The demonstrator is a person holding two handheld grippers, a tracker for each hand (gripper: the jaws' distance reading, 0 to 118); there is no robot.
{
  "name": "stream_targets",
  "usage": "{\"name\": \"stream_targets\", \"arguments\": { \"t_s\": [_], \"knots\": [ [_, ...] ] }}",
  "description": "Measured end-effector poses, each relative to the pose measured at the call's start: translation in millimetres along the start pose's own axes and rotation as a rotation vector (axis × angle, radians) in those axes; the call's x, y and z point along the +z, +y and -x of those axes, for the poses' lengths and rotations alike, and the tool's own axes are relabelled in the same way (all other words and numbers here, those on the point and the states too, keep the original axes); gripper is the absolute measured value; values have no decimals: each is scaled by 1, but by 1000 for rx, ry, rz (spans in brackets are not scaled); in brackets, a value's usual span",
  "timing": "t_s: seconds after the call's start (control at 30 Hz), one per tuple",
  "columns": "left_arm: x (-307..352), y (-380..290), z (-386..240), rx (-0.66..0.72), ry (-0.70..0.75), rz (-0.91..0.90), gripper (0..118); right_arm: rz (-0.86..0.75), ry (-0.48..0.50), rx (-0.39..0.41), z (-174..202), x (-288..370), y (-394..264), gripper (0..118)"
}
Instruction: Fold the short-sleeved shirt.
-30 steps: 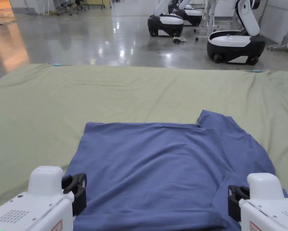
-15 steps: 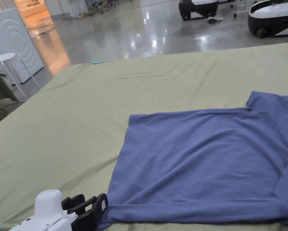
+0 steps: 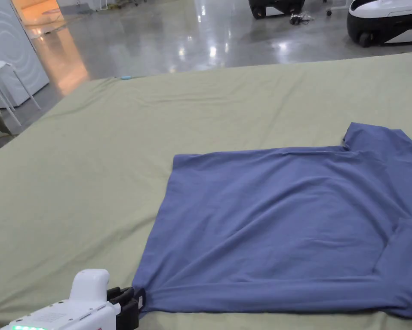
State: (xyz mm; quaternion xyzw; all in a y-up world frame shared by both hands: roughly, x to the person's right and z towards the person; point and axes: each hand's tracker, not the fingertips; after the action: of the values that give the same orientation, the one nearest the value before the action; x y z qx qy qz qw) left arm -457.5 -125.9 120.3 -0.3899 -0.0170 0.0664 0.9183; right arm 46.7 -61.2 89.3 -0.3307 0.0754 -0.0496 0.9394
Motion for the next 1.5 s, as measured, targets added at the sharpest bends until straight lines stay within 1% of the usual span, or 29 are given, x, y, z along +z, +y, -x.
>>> {"name": "stream_targets", "arguments": {
  "t_s": [0.07, 0.1, 0.13, 0.17, 0.2, 0.23, 0.27, 0.33, 0.37, 0.43, 0.53, 0.57, 0.6, 0.63, 0.67, 0.7, 0.77, 0.87, 1.0, 1.03, 1.1, 1.13, 1.17, 1.23, 1.3, 1.33, 1.4, 1.43, 1.5],
  "knots": [
    [-3, 0, -9, -64, 30, 11, 14, -3, -42, -6, -11, 5, -1, 0],
    [-3, 1, -11, -77, 35, 22, 14, -18, -72, -2, -16, 8, -2, 5],
    [-4, 2, -13, -76, 41, 25, 14, -39, -107, 5, -23, 13, -3, 21],
    [-5, 3, -14, -73, 46, 30, 14, -55, -125, 10, -32, 18, -4, 43],
    [-6, 4, -15, -69, 49, 35, 14, -66, -130, 15, -39, 22, -5, 73],
    [-7, 3, -15, -68, 53, 36, 14, -82, -148, 19, -48, 26, -8, 85],
    [-7, 2, -15, -64, 54, 37, 14, -66, -180, 17, -55, 30, -9, 85],
    [-4, 3, -19, -56, 53, 35, 14, -36, -203, 11, -75, 31, -14, 84],
    [-3, 3, -20, -50, 51, 34, 14, -12, -212, -7, -82, 31, -18, 84],
    [-3, 3, -20, -37, 47, 36, 14, 20, -191, -41, -92, 27, -25, 83],
    [0, 5, -25, -29, 45, 37, 14, 76, -121, -114, -99, 19, -34, 75],
    [0, 5, -26, -27, 46, 36, 14, 93, -104, -125, -102, 13, -38, 75],
    [0, 6, -26, -25, 47, 34, 14, 129, -103, -127, -104, 7, -40, 62],
    [0, 6, -28, -24, 46, 32, 14, 149, -116, -123, -104, 1, -42, 45],
    [1, 6, -28, -23, 47, 31, 14, 146, -118, -117, -102, -2, -44, 20],
    [1, 6, -29, -21, 48, 30, 14, 139, -114, -111, -100, -6, -47, 3],
    [1, 7, -29, -15, 46, 28, 14, 158, -109, -102, -101, -8, -45, 3],
    [7, 11, -28, -13, 36, 18, 14, 116, -106, -114, -103, -1, -40, 3],
    [26, 43, -20, 110, -63, -73, 13, -16, -85, -128, -102, 9, -10, 3],
    [25, 57, -20, 114, -72, -100, 13, -29, -70, -130, -104, 3, 3, 3],
    [17, 86, -24, 53, -44, -143, 12, -54, -47, -112, -105, -15, 30, 3],
    [8, 102, -27, 1, -5, -153, 12, -74, -41, -89, -107, -29, 43, 3],
    [-4, 118, -27, -20, 5, -157, 12, -66, -46, -74, -109, -45, 57, 3],
    [-29, 148, -25, -2, -15, -151, 12, -51, -61, -44, -111, -76, 82, 3],
    [-61, 171, -18, -15, 5, -125, 12, -28, -61, -34, -114, -103, 105, 3],
    [-74, 181, -17, -21, 28, -119, 12, -23, -72, -38, -116, -115, 113, 3],
    [-96, 196, -11, -5, 41, -78, 11, 12, -77, -75, -115, -133, 126, 3],
    [-106, 202, -9, 6, 34, -83, 6, 19, -86, -79, -117, -144, 131, 3],
    [-120, 210, -10, 12, 41, -74, 6, 21, -99, -79, -116, -157, 138, 3]
  ]
}}
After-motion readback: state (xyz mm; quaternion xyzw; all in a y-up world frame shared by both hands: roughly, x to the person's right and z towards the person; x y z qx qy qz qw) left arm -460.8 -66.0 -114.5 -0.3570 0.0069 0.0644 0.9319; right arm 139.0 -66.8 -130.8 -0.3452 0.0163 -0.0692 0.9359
